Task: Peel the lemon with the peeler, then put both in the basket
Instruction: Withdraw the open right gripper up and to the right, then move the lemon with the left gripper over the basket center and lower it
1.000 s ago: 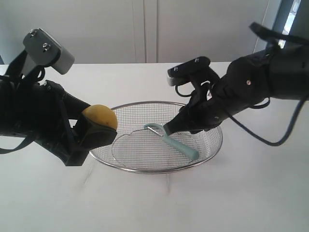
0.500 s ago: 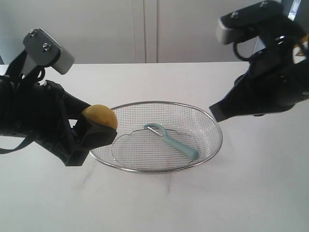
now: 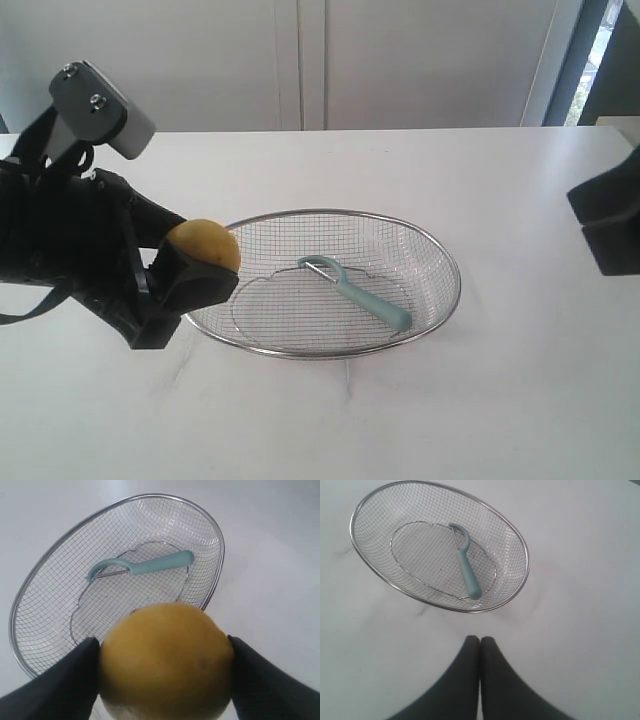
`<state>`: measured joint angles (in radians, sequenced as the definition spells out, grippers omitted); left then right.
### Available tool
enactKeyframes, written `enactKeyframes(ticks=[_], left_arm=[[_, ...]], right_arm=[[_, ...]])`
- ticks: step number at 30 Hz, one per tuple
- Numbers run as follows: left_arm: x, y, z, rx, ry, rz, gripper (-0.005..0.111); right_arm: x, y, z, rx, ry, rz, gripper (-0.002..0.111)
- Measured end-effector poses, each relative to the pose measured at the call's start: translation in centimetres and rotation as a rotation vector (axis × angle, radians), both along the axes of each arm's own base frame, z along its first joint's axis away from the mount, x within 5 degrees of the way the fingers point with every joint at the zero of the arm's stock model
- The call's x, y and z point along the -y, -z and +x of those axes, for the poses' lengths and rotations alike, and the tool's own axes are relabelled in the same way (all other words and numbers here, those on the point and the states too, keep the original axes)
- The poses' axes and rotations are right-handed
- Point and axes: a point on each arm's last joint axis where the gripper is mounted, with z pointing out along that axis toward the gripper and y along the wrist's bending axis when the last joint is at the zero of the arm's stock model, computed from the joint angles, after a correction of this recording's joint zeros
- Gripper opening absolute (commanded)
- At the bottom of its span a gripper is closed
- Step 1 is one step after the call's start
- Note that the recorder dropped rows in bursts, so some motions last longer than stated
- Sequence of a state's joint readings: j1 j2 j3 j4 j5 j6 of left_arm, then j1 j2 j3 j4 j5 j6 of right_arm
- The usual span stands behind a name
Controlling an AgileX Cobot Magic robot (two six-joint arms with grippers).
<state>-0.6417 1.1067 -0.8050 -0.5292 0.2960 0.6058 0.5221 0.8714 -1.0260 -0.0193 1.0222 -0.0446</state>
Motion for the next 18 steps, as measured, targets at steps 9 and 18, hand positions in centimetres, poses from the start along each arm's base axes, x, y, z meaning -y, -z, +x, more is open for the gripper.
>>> enactKeyframes(ticks=[9,18], left_arm=[[0.5,-1.5,0.9,0.052,-0.016,-0.032,0.0],[3.9,-4.7,4.9,0.053,0.05,0.002,0.0]], right_arm=[[0.4,-0.3,-0.7,0.01,0.0,0.006,0.0],[0.4,-0.3,-0.7,0.01,0.0,0.006,0.0]])
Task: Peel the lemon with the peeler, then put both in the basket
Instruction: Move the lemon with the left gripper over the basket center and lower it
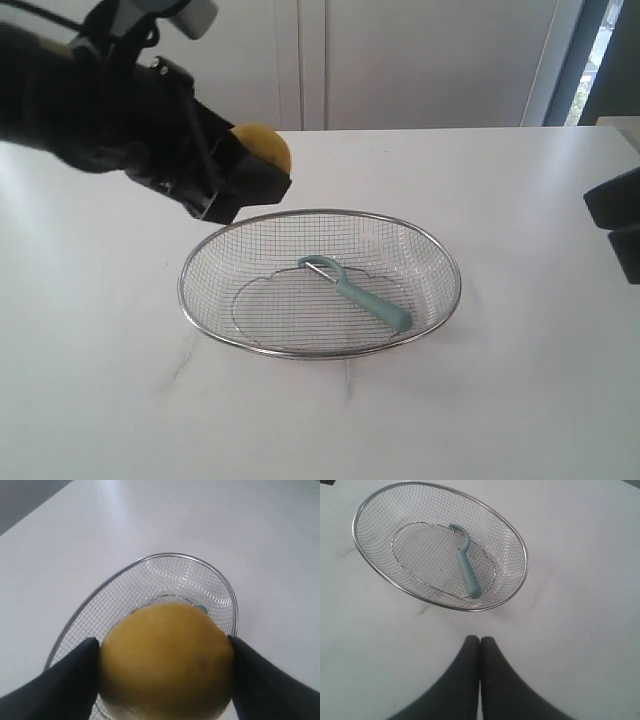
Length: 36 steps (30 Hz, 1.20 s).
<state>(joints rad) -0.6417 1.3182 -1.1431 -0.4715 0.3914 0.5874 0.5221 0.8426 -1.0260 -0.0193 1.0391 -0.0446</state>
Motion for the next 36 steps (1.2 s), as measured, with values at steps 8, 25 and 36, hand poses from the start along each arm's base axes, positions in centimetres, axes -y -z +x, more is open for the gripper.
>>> enactKeyframes(ticks=[8,25,36], left_arm=[[2.9,-0.2,4.9,-0.118,0.006,0.213,0.0],[6.4,6.5,10.3,-0.24,-0.04,0.34,0.0],[7.4,11.1,11.5,-0.335,-0.033,0.399,0.0]], right_arm=[[0.0,0.0,0.0,0.0,0.0,0.0,0.0],[0.0,0.0,0.0,-0.001,0.0,-0.001,0.0],[0.0,0.0,0.0,-0.001,0.0,-0.001,0.0]])
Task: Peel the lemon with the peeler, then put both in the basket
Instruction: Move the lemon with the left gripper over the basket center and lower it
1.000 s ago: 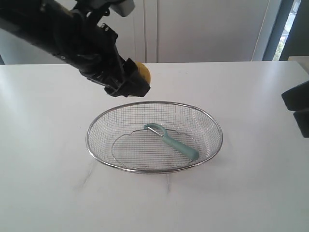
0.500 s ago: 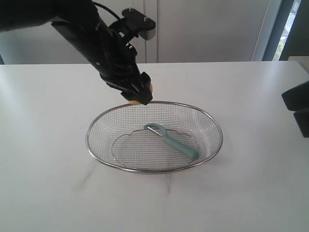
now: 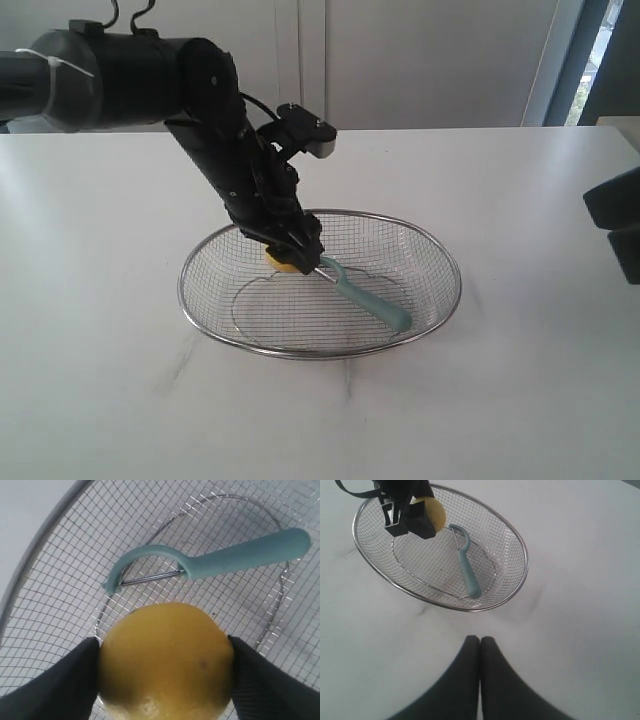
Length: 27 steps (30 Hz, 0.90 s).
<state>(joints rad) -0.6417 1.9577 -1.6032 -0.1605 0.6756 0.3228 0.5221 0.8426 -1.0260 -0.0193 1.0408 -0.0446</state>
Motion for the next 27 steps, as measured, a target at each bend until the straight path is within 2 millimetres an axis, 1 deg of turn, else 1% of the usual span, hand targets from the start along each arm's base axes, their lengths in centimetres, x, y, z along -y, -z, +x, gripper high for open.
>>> enactKeyframes(ticks=[15,17,19,22,27], left_arm=[[0.6,4.8,0.8,-0.09,0.0,0.067,0.001],[0.6,5.1,0.9,-0.092,-0.001,0.069,0.008],[0.6,5.1,0.9,-0.087,0.008,0.07,0.021],[0.6,5.1,0.9,-0.078,0.03,0.074,0.033],[0.7,5.2,0.9,-0.077,0.033,0.075,0.065]], right_arm=[[0.0,0.0,0.0,0.004,0.0,0.002,0.0],[0.0,0.0,0.0,0.004,0.0,0.0,0.0],[0.0,0.0,0.0,0.004,0.0,0.0,0.0],[0.0,0.0,0.0,0.004,0.0,0.0,0.0],[0.0,0.0,0.0,0.004,0.0,0.0,0.0]])
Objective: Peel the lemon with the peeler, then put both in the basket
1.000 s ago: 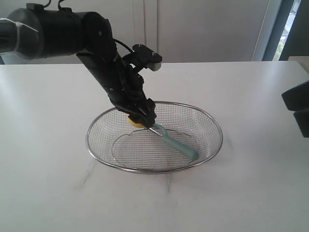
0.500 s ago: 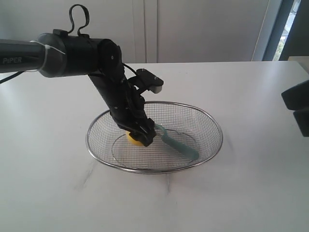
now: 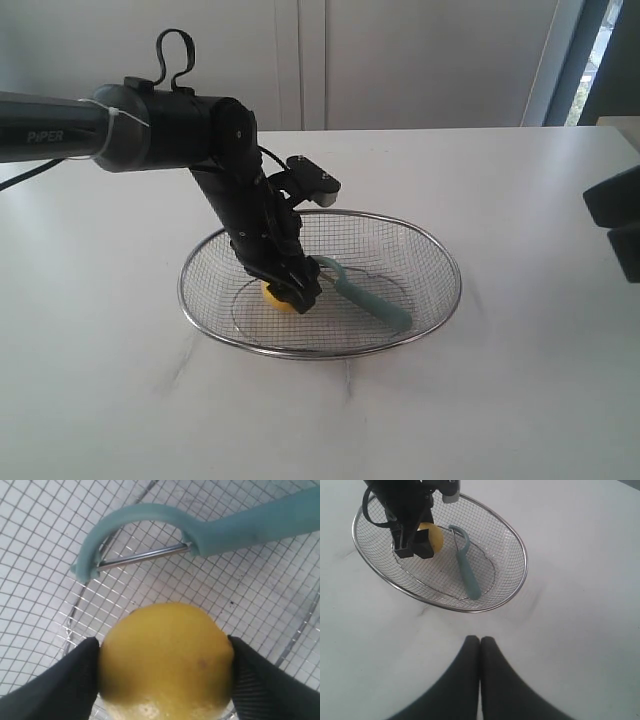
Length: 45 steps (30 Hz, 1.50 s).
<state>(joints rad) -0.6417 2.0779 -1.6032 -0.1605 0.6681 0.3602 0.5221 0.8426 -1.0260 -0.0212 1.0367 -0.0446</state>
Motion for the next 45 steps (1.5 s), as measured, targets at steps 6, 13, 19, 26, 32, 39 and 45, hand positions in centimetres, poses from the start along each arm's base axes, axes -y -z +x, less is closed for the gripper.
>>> enactKeyframes(ticks=[6,13,19,26,32,39,45], left_arm=[[0.0,0.0,0.0,0.002,0.0,-0.001,0.077],[0.0,0.0,0.0,0.005,-0.001,-0.003,0.08],[0.0,0.0,0.0,0.005,-0.001,-0.003,0.08],[-0.1,-1.4,-0.2,0.025,0.0,-0.019,0.08],[-0.6,-4.0,-0.8,0.051,-0.003,-0.045,0.079],[-1.7,-9.2,-2.5,0.105,-0.024,-0.108,0.074],[-4.5,-14.8,-6.5,0.06,0.023,-0.078,0.042]], right_arm=[[0.0,0.0,0.0,0.0,0.0,0.0,0.0],[0.0,0.0,0.0,0.0,0.0,0.0,0.0],[0.0,0.0,0.0,0.0,0.0,0.0,0.0],[0.0,0.0,0.0,0.0,0.0,0.0,0.0],[0.0,0.0,0.0,0.0,0.0,0.0,0.0],[0.0,0.0,0.0,0.0,0.0,0.0,0.0],[0.0,0.0,0.0,0.0,0.0,0.0,0.0]])
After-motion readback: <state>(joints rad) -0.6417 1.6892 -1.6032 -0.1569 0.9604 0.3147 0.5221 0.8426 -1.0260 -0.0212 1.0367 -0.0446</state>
